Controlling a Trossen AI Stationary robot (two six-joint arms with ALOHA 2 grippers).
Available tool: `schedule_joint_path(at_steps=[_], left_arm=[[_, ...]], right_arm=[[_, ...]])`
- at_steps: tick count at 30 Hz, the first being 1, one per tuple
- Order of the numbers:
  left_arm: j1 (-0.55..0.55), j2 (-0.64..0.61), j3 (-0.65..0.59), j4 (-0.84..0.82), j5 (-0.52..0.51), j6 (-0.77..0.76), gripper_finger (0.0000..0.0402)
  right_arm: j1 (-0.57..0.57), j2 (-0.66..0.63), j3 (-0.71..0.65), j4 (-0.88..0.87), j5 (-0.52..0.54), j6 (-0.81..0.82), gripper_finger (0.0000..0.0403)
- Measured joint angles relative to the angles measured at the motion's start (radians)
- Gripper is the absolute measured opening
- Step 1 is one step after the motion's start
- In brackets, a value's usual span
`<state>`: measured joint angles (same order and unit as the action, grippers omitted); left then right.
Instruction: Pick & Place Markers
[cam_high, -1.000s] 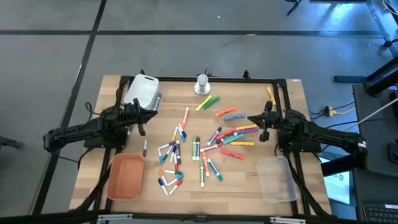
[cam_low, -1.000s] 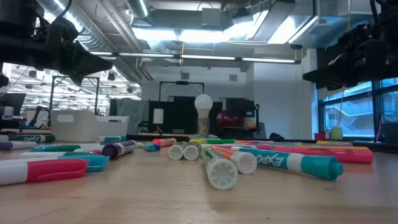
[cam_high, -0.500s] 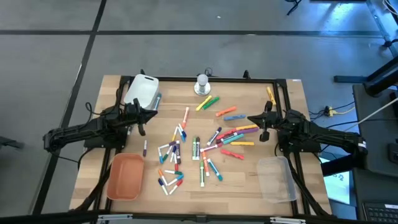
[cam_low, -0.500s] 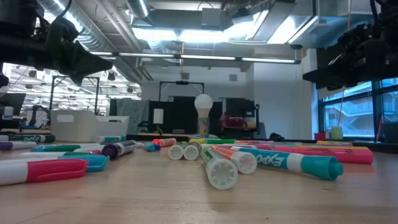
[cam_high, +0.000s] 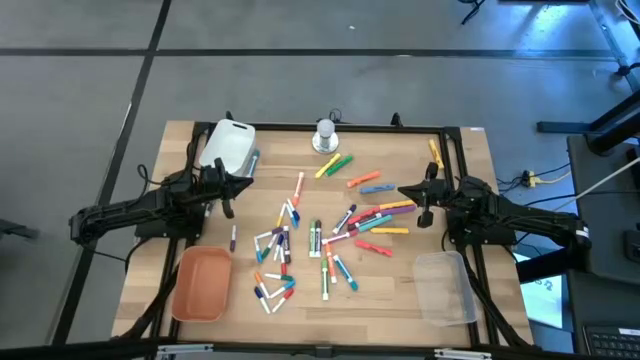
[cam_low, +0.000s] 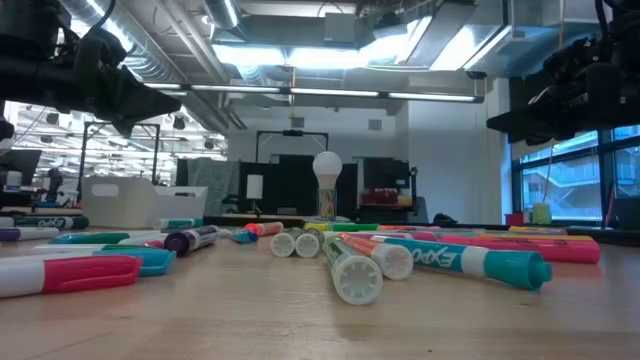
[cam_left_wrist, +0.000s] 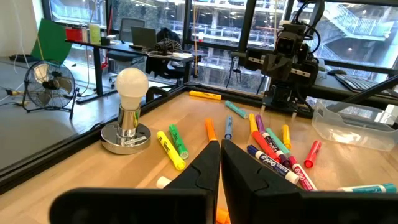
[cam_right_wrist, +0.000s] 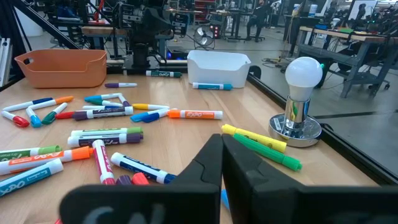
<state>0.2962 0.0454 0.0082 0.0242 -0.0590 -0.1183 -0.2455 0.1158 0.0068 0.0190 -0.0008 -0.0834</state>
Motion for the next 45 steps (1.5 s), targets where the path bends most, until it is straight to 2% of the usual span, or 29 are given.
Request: schedule_joint_path(at_steps=[4, 9, 20, 23, 25, 28, 31, 36, 40, 42, 45], left_arm=[[0.0, 0.0, 0.0, -0.005, 0.0, 0.201, 0.0013], [0.0, 0.0, 0.0, -0.002, -0.015, 0.324, 0.001], [0.0, 0.0, 0.0, 0.002, -0.035, 0.339, 0.0009], [0.0, 0.0, 0.0, 0.002, -0.013, 0.254, 0.0011], [0.0, 0.0, 0.0, -0.005, 0.019, 0.094, 0.0012], [-0.001, 0.001, 0.0, -0.012, 0.041, -0.138, 0.0012], [-0.001, 0.002, 0.0, -0.012, 0.062, -0.278, 0.0012], [-0.024, 0.026, 0.0, 0.001, 0.138, -0.363, 0.0012], [-0.076, 0.072, 0.0, 0.003, 0.16, -0.415, 0.0008], [-0.104, 0.1, 0.0, 0.003, 0.158, -0.394, 0.0005], [-0.138, 0.14, 0.0, 0.001, 0.142, -0.32, 0.0004]], right_arm=[[0.0, 0.0, 0.0, 0.0, 0.0, 0.0, 0.001], [0.0, 0.0, 0.0, 0.0, 0.0, 0.0, 0.001], [0.0, 0.0, 0.0, 0.0, 0.0, 0.0, 0.001], [0.0, 0.0, 0.0, 0.024, -0.002, 0.019, 0.001], [0.0, 0.0, 0.0, 0.096, 0.015, 0.108, 0.001], [0.0, 0.0, 0.0, 0.252, 0.166, 0.334, 0.001], [0.0, -0.001, 0.0, 0.32, 0.278, 0.502, 0.001], [0.0, 0.0, 0.0, 0.326, 0.368, 0.496, 0.001], [0.0, -0.002, -0.001, 0.42, 0.501, 0.494, 0.001], [-0.001, -0.003, 0.0, 0.469, 0.512, 0.447, 0.001], [-0.002, 0.015, 0.0, 0.446, 0.493, 0.382, 0.001]])
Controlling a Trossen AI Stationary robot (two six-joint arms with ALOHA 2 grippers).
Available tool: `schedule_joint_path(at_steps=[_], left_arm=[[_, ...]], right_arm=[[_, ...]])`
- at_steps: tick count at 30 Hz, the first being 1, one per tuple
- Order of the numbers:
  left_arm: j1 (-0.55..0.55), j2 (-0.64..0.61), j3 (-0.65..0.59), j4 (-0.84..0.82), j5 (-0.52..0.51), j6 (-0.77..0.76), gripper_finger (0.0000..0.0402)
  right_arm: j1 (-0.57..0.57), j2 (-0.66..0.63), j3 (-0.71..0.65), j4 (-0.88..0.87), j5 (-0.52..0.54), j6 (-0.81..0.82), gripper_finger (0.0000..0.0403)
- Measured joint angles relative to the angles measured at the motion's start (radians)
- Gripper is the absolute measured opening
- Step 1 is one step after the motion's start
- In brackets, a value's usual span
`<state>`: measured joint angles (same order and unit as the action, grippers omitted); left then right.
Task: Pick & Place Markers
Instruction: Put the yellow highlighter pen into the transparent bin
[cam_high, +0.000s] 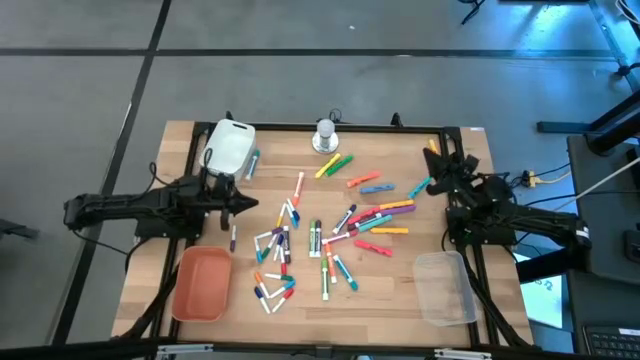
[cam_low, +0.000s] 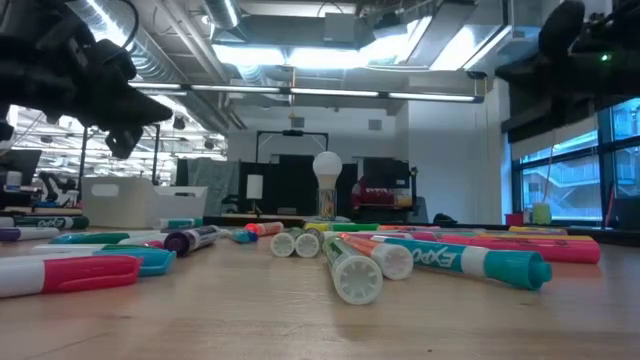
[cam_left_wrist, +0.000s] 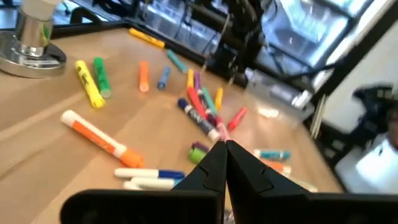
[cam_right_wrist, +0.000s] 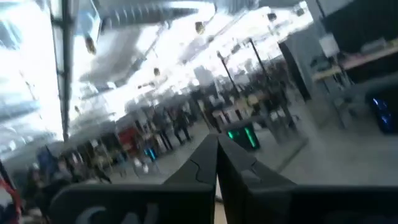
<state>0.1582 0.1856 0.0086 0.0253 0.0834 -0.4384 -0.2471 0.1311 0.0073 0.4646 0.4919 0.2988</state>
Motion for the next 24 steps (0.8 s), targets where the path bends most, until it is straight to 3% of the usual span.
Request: schedule_joint_path(at_steps=[3, 6, 10, 12, 15, 19, 24], left_arm=[[-0.015, 0.035, 0.0, -0.006, -0.089, 0.088, 0.0005], [-0.017, 0.058, 0.0, 0.022, -0.258, 0.141, 0.0006], [-0.016, 0.073, 0.0, 0.129, -0.515, 0.194, 0.0006], [-0.016, 0.077, 0.0, 0.19, -0.591, 0.261, 0.0006], [-0.005, 0.081, 0.0, 0.239, -0.643, 0.338, 0.0006], [0.012, 0.081, 0.0, 0.229, -0.701, 0.329, 0.0006], [0.016, 0.081, 0.0, 0.187, -0.665, 0.319, 0.0006]], right_arm=[[-0.025, 0.054, 0.0, -0.165, 0.036, 0.086, 0.001], [-0.072, 0.15, -0.001, -0.298, 0.026, 0.193, 0.001], [-0.165, 0.294, 0.058, -0.404, -0.072, 0.277, 0.001], [-0.221, 0.37, 0.134, -0.492, -0.097, 0.254, 0.001], [-0.315, 0.504, 0.289, -0.681, -0.122, 0.167, 0.0014], [-0.415, 0.689, 0.494, -0.9, -0.12, 0.086, 0.0047], [-0.523, 0.902, 0.697, -1.089, -0.095, 0.086, 0.0111]])
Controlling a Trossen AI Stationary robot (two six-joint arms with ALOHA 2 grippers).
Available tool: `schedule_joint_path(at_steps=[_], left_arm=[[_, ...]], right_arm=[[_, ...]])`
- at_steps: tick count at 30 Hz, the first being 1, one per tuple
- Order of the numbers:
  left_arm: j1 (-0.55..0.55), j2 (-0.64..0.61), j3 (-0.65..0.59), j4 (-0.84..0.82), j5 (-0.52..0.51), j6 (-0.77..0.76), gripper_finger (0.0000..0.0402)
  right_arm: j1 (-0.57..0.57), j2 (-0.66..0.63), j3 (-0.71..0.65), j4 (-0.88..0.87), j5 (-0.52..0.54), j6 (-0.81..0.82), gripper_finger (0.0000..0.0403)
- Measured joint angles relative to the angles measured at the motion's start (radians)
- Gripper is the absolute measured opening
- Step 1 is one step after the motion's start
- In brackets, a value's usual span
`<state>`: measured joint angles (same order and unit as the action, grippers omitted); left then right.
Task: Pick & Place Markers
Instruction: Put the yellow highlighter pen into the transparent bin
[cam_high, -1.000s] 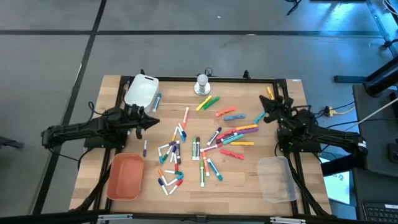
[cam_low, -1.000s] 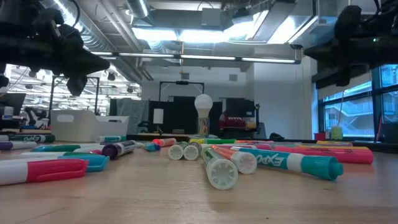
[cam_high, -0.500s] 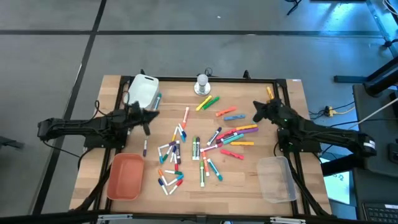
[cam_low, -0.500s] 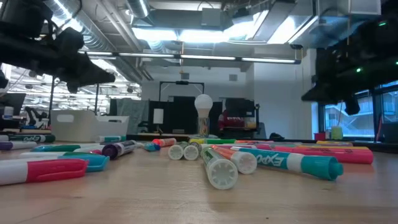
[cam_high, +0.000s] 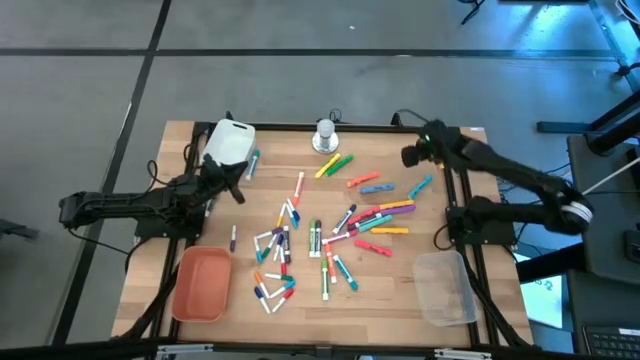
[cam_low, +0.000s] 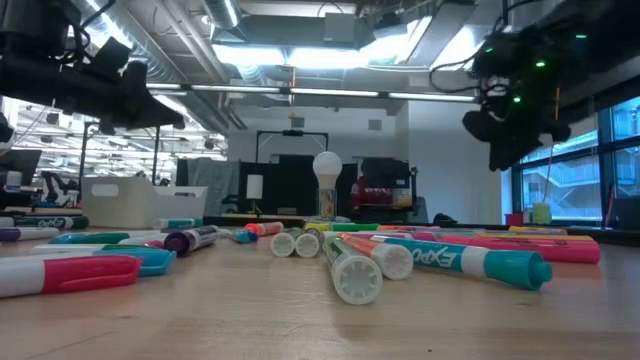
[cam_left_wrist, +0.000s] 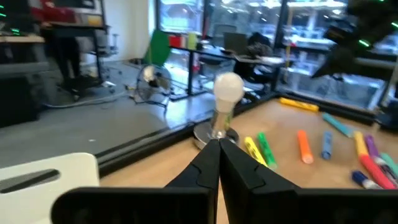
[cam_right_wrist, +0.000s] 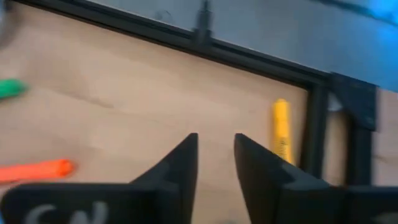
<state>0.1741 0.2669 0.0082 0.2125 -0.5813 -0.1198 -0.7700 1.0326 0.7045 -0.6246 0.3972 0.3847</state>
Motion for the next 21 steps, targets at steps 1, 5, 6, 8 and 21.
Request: schedule_joint_path(at_steps=[1, 5, 6, 8, 21], left_arm=[[0.0, 0.0, 0.0, -0.004, 0.013, 0.002, 0.0006], [0.0, 0.0, 0.0, -0.007, 0.024, 0.042, 0.0006], [0.0, 0.0, 0.0, -0.007, 0.023, 0.061, 0.0006], [0.0, 0.0, 0.0, -0.007, 0.012, 0.107, 0.0006], [0.0, -0.001, 0.0, 0.145, -0.123, 0.266, 0.0006]], right_arm=[[-0.024, 0.04, 0.038, -0.029, 0.0, -0.003, 0.0123], [-0.117, 0.195, 0.175, -0.106, -0.04, -0.06, 0.0157], [-0.131, 0.233, 0.206, -0.14, -0.069, -0.062, 0.0162], [-0.158, 0.308, 0.252, -0.176, -0.1, -0.096, 0.0168], [-0.267, 0.698, 0.551, -0.404, -0.133, -0.182, 0.0171]])
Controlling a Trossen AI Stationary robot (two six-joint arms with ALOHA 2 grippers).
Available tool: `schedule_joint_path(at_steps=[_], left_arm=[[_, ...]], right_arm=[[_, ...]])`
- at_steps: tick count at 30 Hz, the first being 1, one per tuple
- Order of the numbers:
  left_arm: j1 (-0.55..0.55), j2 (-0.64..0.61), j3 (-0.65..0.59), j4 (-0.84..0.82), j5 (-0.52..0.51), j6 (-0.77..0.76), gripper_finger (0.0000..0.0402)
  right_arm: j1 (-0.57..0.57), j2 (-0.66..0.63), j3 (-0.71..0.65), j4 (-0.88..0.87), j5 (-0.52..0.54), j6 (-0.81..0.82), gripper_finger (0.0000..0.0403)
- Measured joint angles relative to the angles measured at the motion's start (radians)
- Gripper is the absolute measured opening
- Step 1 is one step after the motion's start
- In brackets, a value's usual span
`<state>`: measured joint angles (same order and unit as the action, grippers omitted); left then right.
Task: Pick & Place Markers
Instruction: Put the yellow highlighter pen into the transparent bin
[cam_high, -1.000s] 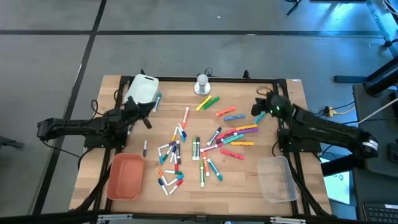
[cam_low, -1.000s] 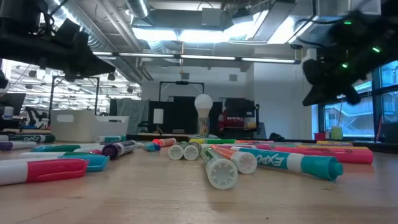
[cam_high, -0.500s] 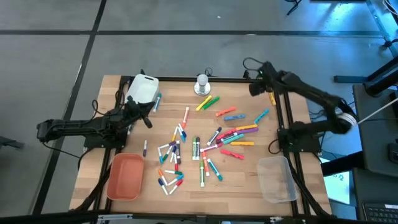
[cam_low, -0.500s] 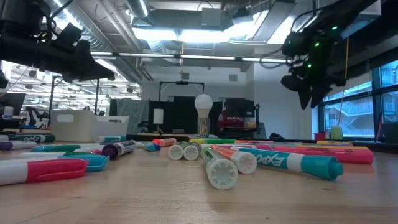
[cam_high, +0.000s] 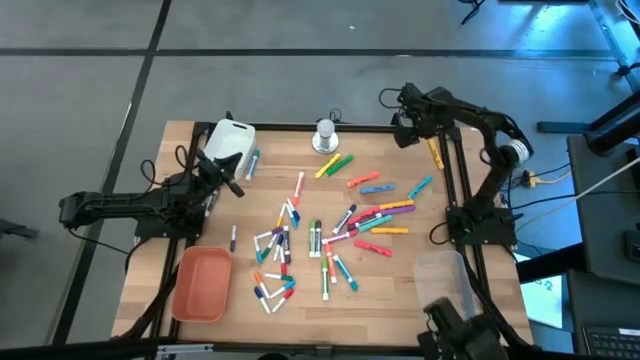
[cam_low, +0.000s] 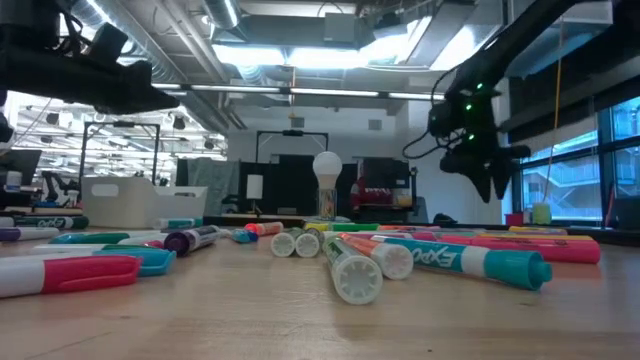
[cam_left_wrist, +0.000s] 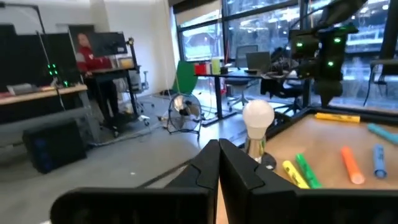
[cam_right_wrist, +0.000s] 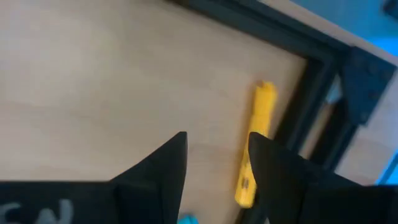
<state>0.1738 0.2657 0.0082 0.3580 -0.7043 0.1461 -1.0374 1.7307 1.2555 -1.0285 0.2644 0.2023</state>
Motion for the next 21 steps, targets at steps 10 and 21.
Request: schedule_joint_path(at_steps=[10, 21], left_arm=[[0.0, 0.0, 0.0, 0.031, -0.003, 0.164, 0.0006], [0.0, 0.0, 0.0, 0.042, -0.003, 0.232, 0.0006]], right_arm=[[-0.058, 0.233, 0.222, -0.27, -0.079, -0.052, 0.0171], [-0.073, 0.417, 0.409, -0.544, -0.115, -0.061, 0.0171]])
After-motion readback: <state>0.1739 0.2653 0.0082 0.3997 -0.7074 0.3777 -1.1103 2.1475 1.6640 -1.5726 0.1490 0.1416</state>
